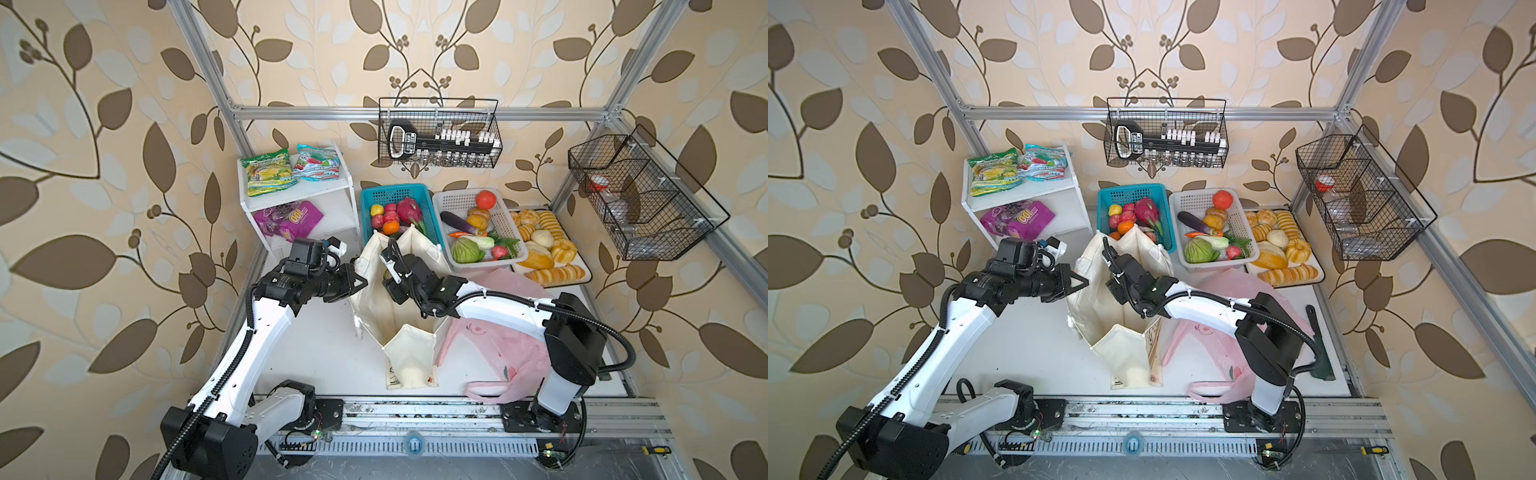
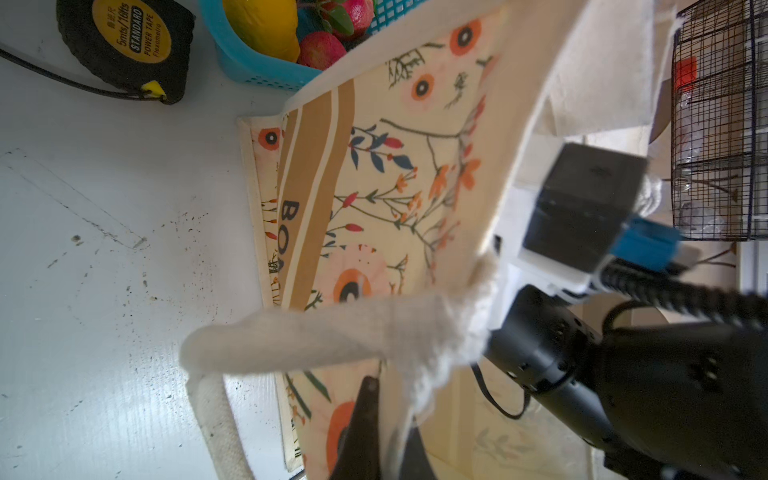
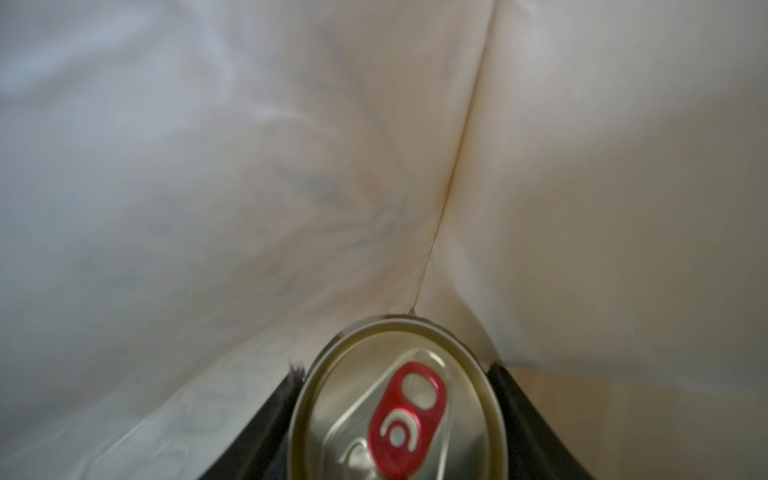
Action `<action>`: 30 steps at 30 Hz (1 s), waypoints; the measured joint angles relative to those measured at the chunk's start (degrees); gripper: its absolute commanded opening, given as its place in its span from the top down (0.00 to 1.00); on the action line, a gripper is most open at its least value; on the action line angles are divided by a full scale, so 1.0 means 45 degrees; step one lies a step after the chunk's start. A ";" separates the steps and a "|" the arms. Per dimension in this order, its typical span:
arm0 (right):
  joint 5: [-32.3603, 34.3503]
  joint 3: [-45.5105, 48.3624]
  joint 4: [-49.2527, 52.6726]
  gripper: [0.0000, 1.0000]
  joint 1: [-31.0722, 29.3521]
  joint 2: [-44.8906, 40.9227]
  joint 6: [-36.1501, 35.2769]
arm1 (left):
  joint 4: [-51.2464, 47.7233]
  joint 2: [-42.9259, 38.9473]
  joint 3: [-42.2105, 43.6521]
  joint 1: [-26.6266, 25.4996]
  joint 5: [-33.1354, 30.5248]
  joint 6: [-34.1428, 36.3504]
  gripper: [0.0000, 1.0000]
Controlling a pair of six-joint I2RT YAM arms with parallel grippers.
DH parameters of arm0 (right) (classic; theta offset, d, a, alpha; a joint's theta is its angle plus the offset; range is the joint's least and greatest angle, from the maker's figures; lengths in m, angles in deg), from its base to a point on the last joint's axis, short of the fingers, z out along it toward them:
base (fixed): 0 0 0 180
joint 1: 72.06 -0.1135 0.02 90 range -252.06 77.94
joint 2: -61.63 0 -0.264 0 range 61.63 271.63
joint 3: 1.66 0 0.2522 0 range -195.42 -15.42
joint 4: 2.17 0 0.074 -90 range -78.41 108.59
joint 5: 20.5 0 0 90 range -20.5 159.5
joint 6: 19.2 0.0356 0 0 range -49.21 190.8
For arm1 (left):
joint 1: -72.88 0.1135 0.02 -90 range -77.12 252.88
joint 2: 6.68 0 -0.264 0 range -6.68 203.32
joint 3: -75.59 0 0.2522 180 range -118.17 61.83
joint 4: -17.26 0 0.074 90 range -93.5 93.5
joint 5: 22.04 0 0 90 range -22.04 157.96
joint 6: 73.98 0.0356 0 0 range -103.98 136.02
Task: Place the mixed food into the grocery bags and tie them
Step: 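Lower the can to the tote bag's bottom with the right gripper, left holding the handle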
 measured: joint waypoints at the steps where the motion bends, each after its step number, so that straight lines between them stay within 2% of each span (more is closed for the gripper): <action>1: 0.0015 0.0087 -0.0121 0.67 0.0068 0.0078 0.0136 | -0.0010 0.0000 -0.0010 0.0000 0.0024 0.0000 1.00; 10: 0.0253 0.1350 -0.1409 0.67 0.0185 0.0466 0.0947 | -0.0058 0.0000 -0.0034 0.0000 0.0049 0.0005 1.00; 30: 0.0607 0.2244 -0.3424 0.66 0.0117 0.0583 0.0889 | -0.0053 0.0136 -0.0073 -0.0073 0.0073 0.0019 1.00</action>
